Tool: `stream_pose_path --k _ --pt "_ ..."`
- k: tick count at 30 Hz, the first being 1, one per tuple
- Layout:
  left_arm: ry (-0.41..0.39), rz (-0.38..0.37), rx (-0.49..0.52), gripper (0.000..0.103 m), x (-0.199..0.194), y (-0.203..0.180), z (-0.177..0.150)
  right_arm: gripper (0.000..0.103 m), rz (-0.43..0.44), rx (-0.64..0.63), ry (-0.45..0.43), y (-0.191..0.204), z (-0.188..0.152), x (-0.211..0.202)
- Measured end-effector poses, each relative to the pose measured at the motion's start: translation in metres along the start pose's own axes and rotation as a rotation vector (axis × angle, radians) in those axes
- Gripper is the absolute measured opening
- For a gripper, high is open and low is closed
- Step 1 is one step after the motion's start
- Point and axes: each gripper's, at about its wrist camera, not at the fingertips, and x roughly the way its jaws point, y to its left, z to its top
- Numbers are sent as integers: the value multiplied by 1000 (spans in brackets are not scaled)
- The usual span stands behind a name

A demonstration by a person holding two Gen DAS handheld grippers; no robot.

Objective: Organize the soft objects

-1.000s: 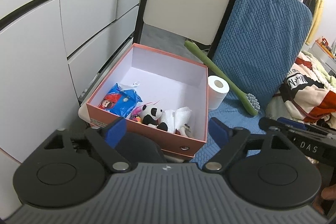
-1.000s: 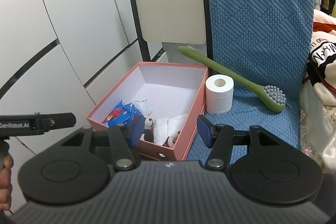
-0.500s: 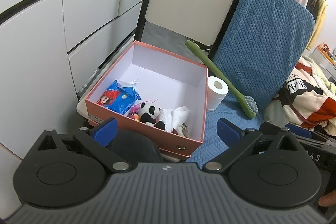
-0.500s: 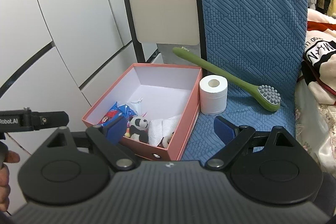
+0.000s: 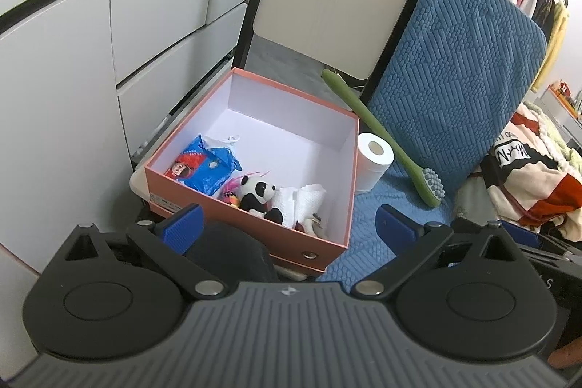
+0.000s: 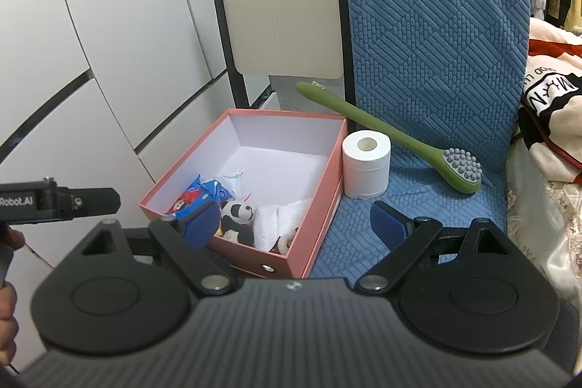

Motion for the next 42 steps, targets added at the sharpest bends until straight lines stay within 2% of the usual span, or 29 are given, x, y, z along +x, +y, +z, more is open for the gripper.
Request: stream_pose_path --k 42 --pt "-2 -19 8 102 -2 -9 -5 91 -7 0 -8 0 -2 -5"
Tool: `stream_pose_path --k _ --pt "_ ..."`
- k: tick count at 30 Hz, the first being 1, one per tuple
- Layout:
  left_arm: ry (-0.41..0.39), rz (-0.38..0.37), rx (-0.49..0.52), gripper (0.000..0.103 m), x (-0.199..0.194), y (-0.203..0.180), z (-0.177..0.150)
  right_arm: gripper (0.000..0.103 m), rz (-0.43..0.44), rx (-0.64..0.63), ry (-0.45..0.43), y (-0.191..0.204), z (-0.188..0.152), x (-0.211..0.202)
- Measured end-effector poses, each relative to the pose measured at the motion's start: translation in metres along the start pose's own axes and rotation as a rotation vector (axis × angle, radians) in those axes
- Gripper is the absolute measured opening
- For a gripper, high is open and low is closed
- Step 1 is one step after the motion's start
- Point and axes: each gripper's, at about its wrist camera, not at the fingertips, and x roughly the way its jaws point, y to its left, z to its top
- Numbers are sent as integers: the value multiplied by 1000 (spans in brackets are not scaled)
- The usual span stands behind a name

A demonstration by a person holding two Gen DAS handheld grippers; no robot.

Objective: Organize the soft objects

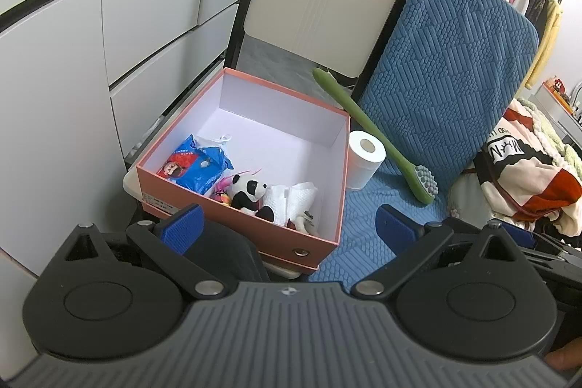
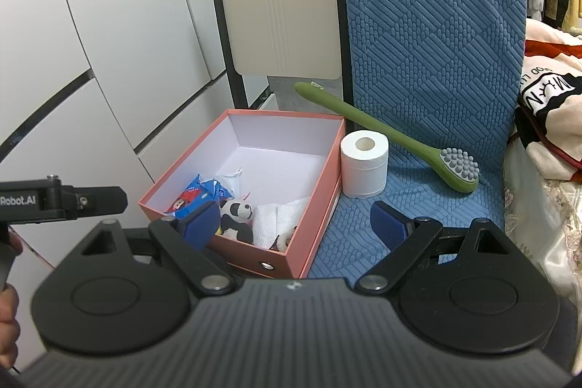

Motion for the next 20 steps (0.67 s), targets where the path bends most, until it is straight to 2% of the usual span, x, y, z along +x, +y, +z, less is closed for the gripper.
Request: stream_pose_path --k 20 --pt "-1 9 1 102 0 -1 1 91 4 -1 2 2 -2 1"
